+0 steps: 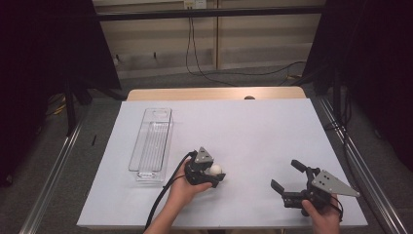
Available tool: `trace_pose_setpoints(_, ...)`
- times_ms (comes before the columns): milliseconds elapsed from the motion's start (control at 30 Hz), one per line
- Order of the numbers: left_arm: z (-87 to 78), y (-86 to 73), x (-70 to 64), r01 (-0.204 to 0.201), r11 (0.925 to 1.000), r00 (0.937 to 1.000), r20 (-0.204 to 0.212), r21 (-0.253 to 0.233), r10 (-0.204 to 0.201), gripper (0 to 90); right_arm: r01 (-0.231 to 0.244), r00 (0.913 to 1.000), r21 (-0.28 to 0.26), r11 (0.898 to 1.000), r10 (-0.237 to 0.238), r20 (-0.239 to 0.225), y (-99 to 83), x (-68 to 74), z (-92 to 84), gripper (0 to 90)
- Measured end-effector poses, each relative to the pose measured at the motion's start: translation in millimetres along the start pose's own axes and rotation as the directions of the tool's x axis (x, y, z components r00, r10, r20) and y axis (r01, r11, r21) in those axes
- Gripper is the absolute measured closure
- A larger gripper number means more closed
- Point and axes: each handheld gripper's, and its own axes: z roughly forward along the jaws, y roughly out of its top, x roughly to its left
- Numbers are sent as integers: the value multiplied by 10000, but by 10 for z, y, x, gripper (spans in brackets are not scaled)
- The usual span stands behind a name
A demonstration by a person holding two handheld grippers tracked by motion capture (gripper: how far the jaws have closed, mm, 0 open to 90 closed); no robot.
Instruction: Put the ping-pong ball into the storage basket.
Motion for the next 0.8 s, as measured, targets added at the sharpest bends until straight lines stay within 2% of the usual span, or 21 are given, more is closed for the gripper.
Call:
trace_pose_setpoints(33, 9, -3, -3, 98, 9998, 10000, 14, -148, -98, 360, -9, 10000, 6, 10000, 9, 7, 0, 1, 0, 8)
trace_pose_setpoints(200, 7, -2, 0, 6, 10000, 10000, -23, -5, -6, 377, -42, 10000, 3, 10000, 42, 19, 0, 2, -1, 8)
trace_pose_setpoints(267, 18, -3, 4, 92, 9999, 10000, -18, -141, -92, 386, -39, 10000, 5, 10000, 39, 12, 0, 2, -1, 8)
trace_pose_setpoints(300, 18, -5, 3, 90, 9999, 9999, 91, -47, -90, 388, -24, 10000, -23, 10000, 24, -7, 1, 2, 1, 8)
trace_pose_setpoints(333, 13, -1, 0, 35, 10000, 10000, 7, 85, -35, 393, 88, 9999, 28, 10000, -88, -96, 0, -4, -5, 8)
trace_pose_setpoints(600, 22, -2, -3, -2, 9999, 10000, -6, 157, 2, 430, 118, 9999, 48, 9999, -117, -108, 2, -8, -7, 8)
trace_pose_setpoints(700, 27, -4, -5, 56, 9999, 10000, 23, 140, -57, 445, 16, 10000, 23, 10000, -16, -40, 0, -4, -3, 8)
trace_pose_setpoints(800, 41, -11, -9, 77, 10000, 10000, 26, 8, -78, 456, 111, 9999, 61, 9999, -110, -112, 1, -7, -8, 8)
